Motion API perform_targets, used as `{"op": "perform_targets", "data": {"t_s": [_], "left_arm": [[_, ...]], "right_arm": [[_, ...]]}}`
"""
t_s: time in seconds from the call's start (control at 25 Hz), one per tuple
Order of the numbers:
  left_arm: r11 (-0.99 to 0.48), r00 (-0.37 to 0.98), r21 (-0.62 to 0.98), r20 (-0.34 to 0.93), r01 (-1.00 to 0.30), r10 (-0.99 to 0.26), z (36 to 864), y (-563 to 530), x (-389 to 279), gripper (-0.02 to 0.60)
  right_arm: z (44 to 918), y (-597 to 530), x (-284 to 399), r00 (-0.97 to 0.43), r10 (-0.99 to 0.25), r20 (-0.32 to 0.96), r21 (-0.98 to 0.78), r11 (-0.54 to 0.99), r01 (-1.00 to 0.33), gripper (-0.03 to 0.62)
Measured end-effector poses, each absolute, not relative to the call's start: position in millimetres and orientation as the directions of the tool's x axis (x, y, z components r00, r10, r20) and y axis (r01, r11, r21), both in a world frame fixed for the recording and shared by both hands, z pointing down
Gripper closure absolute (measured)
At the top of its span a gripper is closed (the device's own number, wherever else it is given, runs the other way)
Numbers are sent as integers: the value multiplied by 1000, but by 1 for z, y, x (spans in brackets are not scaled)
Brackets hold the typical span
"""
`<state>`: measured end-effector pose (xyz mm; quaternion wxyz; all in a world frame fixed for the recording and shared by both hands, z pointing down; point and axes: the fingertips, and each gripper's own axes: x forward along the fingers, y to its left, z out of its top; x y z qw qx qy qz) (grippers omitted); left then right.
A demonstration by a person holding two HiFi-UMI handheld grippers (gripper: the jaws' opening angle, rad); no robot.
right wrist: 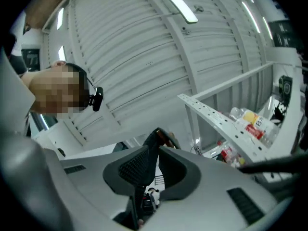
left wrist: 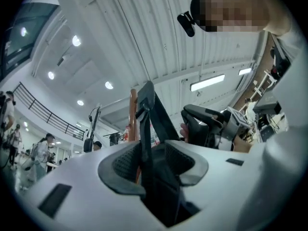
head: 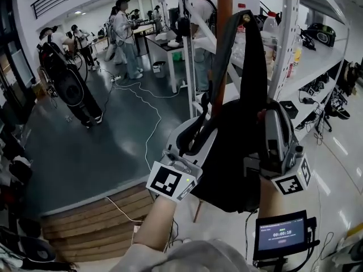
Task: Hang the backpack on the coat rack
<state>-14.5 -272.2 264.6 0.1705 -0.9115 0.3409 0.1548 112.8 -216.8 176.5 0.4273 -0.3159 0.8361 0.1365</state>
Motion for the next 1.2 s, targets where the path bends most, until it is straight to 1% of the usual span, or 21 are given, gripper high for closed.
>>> {"op": "perform_targets", "data": {"t_s": [0.08,0.24,0.44,0.6,0.96,1.2], "left_arm": [[-720,706,-151,-405,-678,-580,275,-269,-24,440],[-724,680,-63,-408,-687,-610,304,-262,-38,442],[-722,685,-59,-377,-689,-623,331,-250,-42,442],[-733,684,-29,-386,-680,-619,343,-243,-39,442],[-737,687,9,-354,-676,-635,352,-245,-43,442],[-734,688,5,-345,-679,-638,353,-248,-41,442]], "right_arm": [[195,-217,114,-437,-429,-790,-100,794,-599,520],[243,-224,125,-406,-528,-746,-260,792,-553,520],[296,-224,112,-427,-600,-676,-333,766,-550,521],[320,-227,106,-402,-638,-657,-409,749,-521,522],[317,-229,91,-427,-654,-624,-386,733,-560,522],[326,-233,90,-423,-671,-610,-415,724,-550,523]]}}
